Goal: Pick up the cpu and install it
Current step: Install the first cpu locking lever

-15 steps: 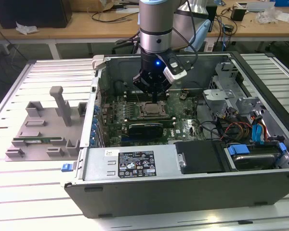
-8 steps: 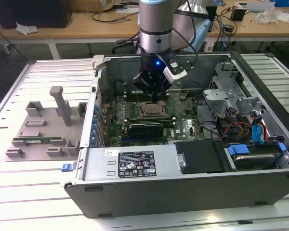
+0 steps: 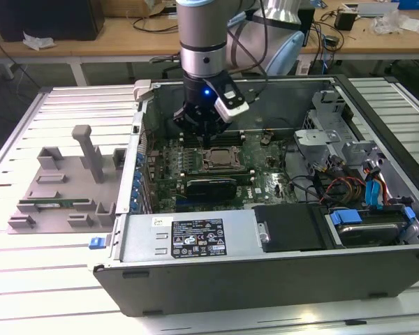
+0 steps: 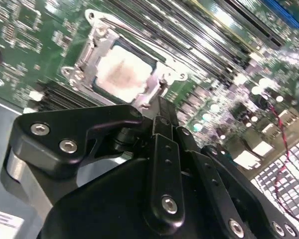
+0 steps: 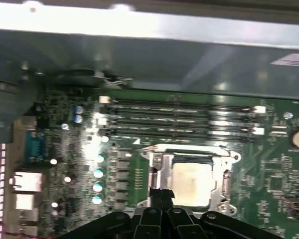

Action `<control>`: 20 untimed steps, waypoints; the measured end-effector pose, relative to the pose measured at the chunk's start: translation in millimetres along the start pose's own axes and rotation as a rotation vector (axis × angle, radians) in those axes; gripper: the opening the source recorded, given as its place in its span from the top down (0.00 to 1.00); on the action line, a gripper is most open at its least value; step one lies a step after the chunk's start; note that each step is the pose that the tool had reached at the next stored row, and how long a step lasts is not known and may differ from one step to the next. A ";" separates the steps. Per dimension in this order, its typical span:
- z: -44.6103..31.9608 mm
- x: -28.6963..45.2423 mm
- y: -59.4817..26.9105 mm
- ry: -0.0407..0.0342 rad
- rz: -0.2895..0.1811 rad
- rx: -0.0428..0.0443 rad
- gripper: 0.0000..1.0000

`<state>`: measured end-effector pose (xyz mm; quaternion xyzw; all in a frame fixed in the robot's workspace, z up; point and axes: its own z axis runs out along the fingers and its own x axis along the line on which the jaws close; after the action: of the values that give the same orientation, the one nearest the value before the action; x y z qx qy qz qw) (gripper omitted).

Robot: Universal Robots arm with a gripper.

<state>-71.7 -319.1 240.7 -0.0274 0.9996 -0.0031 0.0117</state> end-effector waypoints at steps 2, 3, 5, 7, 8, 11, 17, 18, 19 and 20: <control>-0.2 9.1 0.5 0.0001 0.000 0.0000 0.89; -0.4 16.6 0.9 0.0000 0.000 0.0000 0.89; -0.6 23.0 1.3 0.0000 0.000 0.0000 0.89; -0.5 23.8 1.4 0.0000 0.000 0.0000 0.89; -0.6 23.9 1.3 0.0000 0.000 0.0000 0.89; -12.7 23.8 1.2 -0.0035 0.002 -0.0645 0.89; -12.5 18.8 0.5 -0.0124 0.005 -0.2224 0.89; -12.5 15.3 0.3 -0.0122 0.005 -0.2224 0.89; -12.4 12.5 0.1 -0.0122 0.005 -0.2223 0.89; -12.3 6.6 -0.2 -0.0122 0.005 -0.2223 0.89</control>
<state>-78.6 -319.5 252.8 -0.0258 0.9937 0.1080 0.0147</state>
